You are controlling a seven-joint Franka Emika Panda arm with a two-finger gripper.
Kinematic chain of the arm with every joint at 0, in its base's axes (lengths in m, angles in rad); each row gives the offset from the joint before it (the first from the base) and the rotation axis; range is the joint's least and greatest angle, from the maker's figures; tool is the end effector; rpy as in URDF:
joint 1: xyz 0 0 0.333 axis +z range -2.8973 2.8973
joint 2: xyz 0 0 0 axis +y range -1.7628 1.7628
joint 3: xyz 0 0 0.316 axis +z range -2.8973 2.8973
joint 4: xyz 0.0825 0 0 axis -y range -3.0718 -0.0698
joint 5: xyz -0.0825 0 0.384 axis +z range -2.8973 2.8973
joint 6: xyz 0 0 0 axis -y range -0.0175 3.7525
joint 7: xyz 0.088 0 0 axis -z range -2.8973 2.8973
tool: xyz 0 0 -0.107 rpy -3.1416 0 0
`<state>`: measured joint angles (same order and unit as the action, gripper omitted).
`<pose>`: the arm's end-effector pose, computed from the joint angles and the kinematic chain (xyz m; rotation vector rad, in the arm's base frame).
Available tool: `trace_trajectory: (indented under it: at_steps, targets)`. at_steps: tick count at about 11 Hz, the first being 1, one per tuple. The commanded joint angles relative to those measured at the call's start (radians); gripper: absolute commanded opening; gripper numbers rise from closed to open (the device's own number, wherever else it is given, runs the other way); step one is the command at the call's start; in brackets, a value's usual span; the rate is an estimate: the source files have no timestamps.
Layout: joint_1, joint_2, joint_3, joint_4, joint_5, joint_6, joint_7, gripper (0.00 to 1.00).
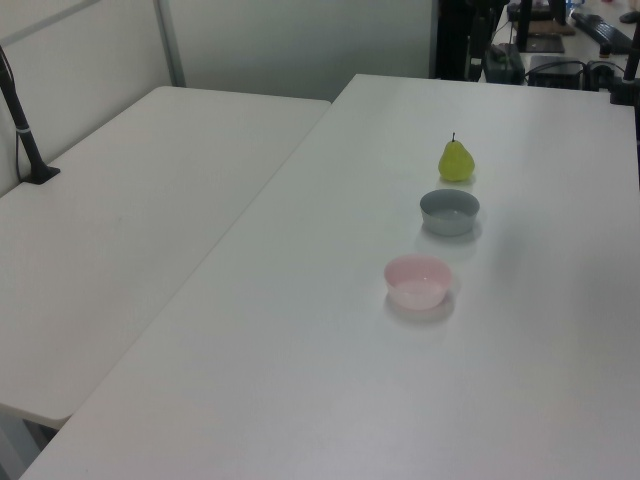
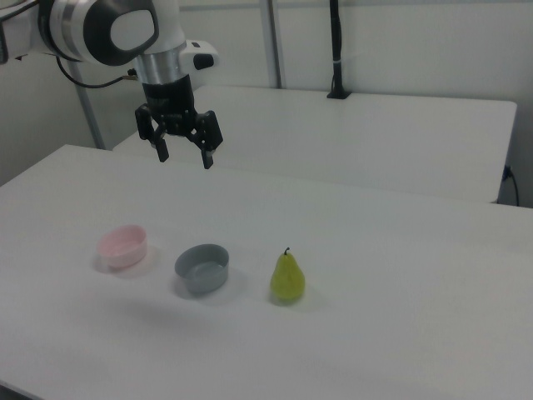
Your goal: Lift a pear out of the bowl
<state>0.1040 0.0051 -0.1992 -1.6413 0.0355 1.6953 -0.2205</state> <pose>0.5641 -0.0502 0.5994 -3.1085 -0.1895 -0.0838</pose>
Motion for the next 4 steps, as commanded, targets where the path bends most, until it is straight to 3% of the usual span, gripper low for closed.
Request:
trace_trajectory:
  at_steps: [1,4]
  targets:
    - [-0.006,-0.01,0.006,-0.009,-0.005,-0.003,-0.017,1.0]
    - [-0.004,-0.01,0.007,-0.009,-0.006,-0.006,-0.017,1.0]
